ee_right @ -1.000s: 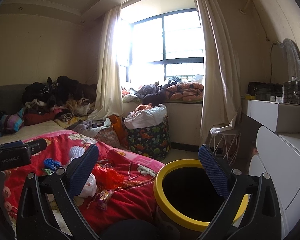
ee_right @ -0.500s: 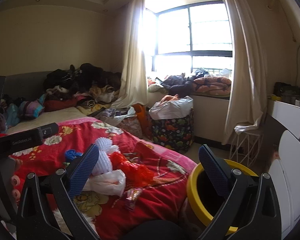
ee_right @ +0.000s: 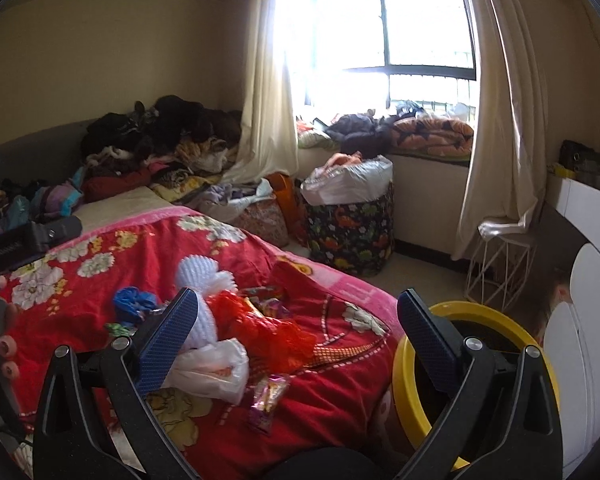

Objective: Collect trash
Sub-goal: 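Grasp the white mesh foam sleeve with the left tool while the right tool grasps the snack wrapper, then carry both items over the yellow-rimmed bin and open both tools to drop them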

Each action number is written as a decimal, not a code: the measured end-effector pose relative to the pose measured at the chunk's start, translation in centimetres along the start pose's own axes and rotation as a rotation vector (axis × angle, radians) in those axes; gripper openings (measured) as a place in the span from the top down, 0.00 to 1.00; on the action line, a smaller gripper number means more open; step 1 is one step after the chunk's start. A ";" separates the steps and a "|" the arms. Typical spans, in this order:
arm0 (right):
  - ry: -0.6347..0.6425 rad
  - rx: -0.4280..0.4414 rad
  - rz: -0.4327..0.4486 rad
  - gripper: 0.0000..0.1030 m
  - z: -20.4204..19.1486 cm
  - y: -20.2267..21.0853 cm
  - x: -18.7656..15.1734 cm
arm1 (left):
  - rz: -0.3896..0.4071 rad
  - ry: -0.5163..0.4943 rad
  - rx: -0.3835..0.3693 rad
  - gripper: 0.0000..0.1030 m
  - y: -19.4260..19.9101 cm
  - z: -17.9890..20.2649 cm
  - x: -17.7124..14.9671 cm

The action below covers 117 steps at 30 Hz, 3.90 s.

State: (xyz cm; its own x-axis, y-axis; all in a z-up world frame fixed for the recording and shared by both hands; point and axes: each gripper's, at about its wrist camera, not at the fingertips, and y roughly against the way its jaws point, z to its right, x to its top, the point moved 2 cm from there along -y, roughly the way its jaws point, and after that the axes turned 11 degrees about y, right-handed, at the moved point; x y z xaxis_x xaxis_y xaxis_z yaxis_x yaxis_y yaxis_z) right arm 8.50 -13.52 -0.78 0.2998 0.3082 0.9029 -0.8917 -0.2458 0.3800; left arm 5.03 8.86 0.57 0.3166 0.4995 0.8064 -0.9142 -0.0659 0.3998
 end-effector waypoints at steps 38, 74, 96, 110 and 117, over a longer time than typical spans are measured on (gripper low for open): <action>-0.101 0.368 -0.582 0.79 -2.2 -10.6 -8.5 | -0.468 -0.085 -0.023 0.41 -12.3 4.3 -6.4; -0.207 0.241 -0.223 0.80 5.8 -2.9 -3.0 | -0.342 -0.121 -0.264 0.77 -6.5 10.1 -4.3; -0.322 0.101 -0.204 0.80 12.1 -0.7 -4.6 | -0.376 -0.223 -0.351 0.76 -5.2 14.5 -6.9; -0.392 0.026 -0.221 0.80 15.5 -0.5 -6.1 | -0.415 -0.265 -0.379 0.77 -5.4 16.7 -9.1; -0.429 -0.010 -0.237 0.80 17.2 -0.4 -7.1 | -0.442 -0.283 -0.392 0.76 -5.9 17.8 -10.4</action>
State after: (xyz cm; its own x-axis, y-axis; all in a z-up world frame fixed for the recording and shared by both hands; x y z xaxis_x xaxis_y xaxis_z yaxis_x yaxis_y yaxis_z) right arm 12.60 -31.43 -3.85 0.6060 -0.0524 0.7937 -0.7844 -0.2049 0.5854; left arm 11.64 -11.36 -2.43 0.6895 0.1571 0.7071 -0.6898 0.4401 0.5749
